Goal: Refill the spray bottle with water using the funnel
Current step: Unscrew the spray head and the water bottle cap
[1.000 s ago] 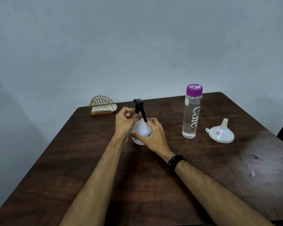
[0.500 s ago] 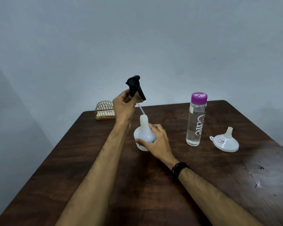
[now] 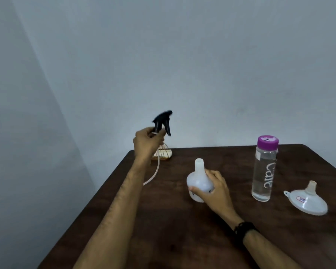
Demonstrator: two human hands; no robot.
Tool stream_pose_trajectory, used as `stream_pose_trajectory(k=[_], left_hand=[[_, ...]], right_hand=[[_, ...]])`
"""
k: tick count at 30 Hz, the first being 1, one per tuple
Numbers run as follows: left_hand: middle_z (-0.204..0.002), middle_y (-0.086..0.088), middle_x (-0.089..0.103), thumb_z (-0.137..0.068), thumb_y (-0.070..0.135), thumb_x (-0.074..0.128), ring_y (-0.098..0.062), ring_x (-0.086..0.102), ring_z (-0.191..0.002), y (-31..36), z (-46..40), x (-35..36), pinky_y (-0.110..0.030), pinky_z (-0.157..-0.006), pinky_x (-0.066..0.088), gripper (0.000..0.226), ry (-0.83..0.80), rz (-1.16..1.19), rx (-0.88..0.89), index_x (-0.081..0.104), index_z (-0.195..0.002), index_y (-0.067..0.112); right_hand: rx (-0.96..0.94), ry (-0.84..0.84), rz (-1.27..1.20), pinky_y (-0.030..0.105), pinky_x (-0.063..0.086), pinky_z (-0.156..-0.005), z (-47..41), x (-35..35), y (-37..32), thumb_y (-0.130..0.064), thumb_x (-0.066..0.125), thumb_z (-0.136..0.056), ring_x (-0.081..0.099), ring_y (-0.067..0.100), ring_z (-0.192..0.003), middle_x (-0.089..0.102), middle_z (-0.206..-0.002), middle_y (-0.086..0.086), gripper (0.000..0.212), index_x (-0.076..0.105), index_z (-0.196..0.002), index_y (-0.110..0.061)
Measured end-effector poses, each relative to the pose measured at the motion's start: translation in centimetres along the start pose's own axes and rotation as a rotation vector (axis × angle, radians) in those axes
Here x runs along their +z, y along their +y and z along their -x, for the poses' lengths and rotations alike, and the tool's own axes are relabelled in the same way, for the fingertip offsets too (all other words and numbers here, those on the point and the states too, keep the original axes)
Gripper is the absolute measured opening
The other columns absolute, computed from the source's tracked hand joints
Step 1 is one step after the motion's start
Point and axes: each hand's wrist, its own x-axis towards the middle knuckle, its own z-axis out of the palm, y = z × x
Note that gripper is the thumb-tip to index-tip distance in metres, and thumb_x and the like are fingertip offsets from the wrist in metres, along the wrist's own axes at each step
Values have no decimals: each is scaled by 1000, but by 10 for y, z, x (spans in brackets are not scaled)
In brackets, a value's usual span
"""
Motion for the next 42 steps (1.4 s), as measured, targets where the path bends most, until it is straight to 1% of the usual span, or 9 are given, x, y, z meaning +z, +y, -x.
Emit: stream_pose_trajectory(k=[7, 11, 15, 24, 28, 31, 35, 39, 42], left_hand=[[-58, 1, 71, -79, 48, 79, -14, 72, -65, -108, 54, -15, -36, -74, 62, 27, -43, -506, -279, 74, -72, 22], [-81, -2, 75, -73, 58, 78, -20, 73, -80, -137, 77, -13, -39, -79, 62, 44, -80, -673, -372, 78, -96, 21], [-109, -7, 73, -78, 51, 80, -27, 69, -103, -134, 87, -7, -39, -86, 57, 48, -81, -783, -328, 74, -113, 19], [-100, -5, 71, -76, 59, 77, -27, 69, -98, -132, 92, -2, -34, -72, 49, 51, -138, -933, -304, 71, -99, 14], [-101, -5, 69, -83, 62, 68, -24, 65, -95, -130, 88, -5, -42, -81, 57, 48, -131, -1015, -212, 69, -96, 16], [-121, -10, 62, -87, 50, 70, -27, 58, -114, -114, 85, 0, -45, -93, 52, 46, -26, -950, -23, 67, -117, 16], [-120, -7, 62, -87, 42, 72, -25, 54, -117, -74, 80, 25, -42, -93, 51, 39, 28, -654, 211, 68, -115, 15], [-114, -3, 62, -89, 42, 70, -18, 57, -110, -27, 82, 71, -35, -86, 53, 35, -40, -437, 383, 69, -113, 17], [-113, -2, 63, -90, 40, 70, -14, 59, -106, 6, 92, 110, -27, -84, 47, 33, -100, -322, 477, 68, -114, 17]], right_hand=[[3, 10, 18, 31, 48, -91, 7, -4, -3, -78, 68, -64, 49, 11, -113, 48, -125, -15, 89, 57, -132, -22], [19, 6, 28, 31, 49, -91, 10, -5, -2, -81, 66, -63, 50, 13, -115, 51, -130, -10, 92, 55, -133, -23], [22, 21, 34, 34, 50, -93, 13, -7, -5, -81, 66, -63, 51, 14, -116, 50, -130, -8, 93, 55, -133, -21], [41, 59, 48, 34, 50, -94, 15, -10, -9, -90, 61, -57, 51, 15, -115, 49, -125, -7, 100, 58, -132, -23], [60, 125, -16, 33, 49, -94, 18, -14, -12, -81, 60, -69, 47, 11, -117, 48, -126, -10, 82, 57, -130, -27], [13, 268, -48, 30, 49, -89, 28, -28, -14, -66, 58, -82, 50, 10, -110, 50, -120, -9, 62, 54, -127, -23], [-49, 584, 46, 33, 44, -87, 29, -60, -14, -41, 70, -86, 48, 15, -104, 51, -114, -2, 46, 52, -118, -14], [43, 826, 139, 43, 39, -97, 12, -101, -3, -33, 81, -77, 44, 28, -113, 46, -121, 14, 62, 48, -119, -4], [92, 746, 132, 43, 39, -100, -4, -127, 9, -35, 86, -71, 44, 28, -119, 45, -129, 15, 81, 41, -131, -5]])
